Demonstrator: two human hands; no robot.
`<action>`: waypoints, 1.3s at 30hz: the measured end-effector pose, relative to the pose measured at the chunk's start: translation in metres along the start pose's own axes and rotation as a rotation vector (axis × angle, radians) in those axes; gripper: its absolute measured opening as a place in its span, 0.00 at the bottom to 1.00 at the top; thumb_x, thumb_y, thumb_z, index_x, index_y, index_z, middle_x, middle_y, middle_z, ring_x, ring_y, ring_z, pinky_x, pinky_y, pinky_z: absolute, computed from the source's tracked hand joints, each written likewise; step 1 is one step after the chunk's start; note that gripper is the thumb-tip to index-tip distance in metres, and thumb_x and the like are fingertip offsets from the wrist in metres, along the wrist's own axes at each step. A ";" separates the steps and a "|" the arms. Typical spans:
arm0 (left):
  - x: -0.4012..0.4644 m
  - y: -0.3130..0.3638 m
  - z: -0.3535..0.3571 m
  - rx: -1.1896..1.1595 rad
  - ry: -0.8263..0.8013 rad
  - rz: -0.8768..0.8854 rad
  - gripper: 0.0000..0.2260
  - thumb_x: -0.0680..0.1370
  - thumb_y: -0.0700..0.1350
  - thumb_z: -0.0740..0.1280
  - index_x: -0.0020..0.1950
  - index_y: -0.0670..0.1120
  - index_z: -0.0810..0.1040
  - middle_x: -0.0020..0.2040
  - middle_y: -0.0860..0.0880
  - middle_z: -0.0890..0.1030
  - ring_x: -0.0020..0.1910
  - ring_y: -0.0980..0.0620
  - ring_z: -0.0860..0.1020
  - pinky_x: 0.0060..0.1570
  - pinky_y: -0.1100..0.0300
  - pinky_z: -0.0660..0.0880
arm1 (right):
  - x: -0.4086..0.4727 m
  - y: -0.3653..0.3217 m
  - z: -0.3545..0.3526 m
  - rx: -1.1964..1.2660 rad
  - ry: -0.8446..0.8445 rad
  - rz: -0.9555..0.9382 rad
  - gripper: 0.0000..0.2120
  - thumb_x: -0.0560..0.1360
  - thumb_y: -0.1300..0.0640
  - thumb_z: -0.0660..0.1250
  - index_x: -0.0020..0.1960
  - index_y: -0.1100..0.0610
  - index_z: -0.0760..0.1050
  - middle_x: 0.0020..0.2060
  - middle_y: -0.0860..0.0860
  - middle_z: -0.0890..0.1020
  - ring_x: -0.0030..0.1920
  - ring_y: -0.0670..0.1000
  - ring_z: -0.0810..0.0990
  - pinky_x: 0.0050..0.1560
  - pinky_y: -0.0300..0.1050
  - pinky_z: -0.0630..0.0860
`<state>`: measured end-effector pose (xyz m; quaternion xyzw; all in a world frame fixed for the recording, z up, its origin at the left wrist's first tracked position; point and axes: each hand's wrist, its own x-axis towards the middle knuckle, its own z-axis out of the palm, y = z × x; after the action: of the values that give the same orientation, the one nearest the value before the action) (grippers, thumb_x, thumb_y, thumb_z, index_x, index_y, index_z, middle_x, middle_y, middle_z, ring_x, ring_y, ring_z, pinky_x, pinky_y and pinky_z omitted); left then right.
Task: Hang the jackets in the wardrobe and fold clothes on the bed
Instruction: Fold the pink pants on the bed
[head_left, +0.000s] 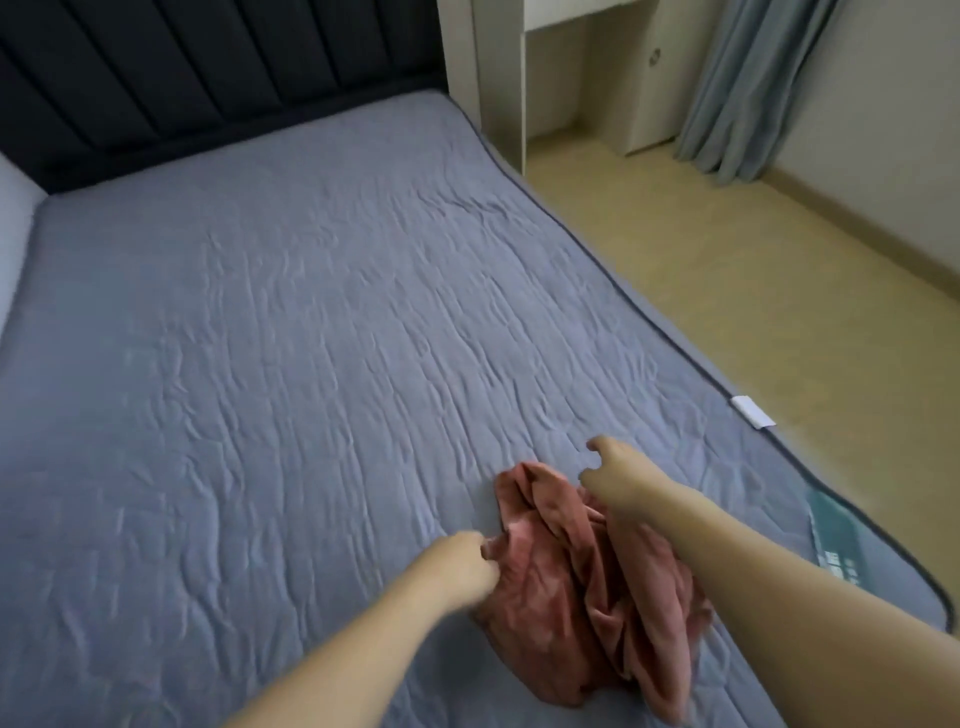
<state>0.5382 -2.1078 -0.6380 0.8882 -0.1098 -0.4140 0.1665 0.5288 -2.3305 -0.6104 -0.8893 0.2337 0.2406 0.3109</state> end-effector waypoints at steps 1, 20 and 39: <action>0.019 -0.012 0.027 -0.049 -0.046 -0.030 0.10 0.76 0.49 0.62 0.46 0.43 0.77 0.52 0.40 0.82 0.54 0.43 0.80 0.42 0.60 0.71 | 0.024 0.008 0.018 0.000 -0.012 -0.006 0.27 0.77 0.56 0.61 0.74 0.60 0.60 0.73 0.58 0.66 0.71 0.56 0.66 0.66 0.43 0.64; 0.052 -0.069 0.079 -0.432 -0.084 0.043 0.13 0.77 0.50 0.64 0.57 0.48 0.81 0.54 0.52 0.84 0.55 0.53 0.81 0.58 0.57 0.76 | 0.105 -0.022 0.093 0.155 0.013 -0.157 0.11 0.69 0.68 0.59 0.31 0.57 0.65 0.27 0.50 0.71 0.35 0.53 0.72 0.35 0.42 0.64; -0.513 -0.082 -0.399 0.454 1.250 -0.326 0.19 0.78 0.52 0.60 0.68 0.50 0.61 0.50 0.43 0.81 0.45 0.39 0.80 0.40 0.53 0.70 | -0.379 -0.448 -0.224 0.018 0.130 -0.967 0.12 0.70 0.40 0.71 0.41 0.48 0.79 0.35 0.44 0.81 0.38 0.44 0.80 0.39 0.40 0.75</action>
<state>0.5261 -1.7793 -0.0712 0.9784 0.0581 0.1902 -0.0564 0.5520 -2.0662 -0.0411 -0.9064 -0.1852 0.0104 0.3796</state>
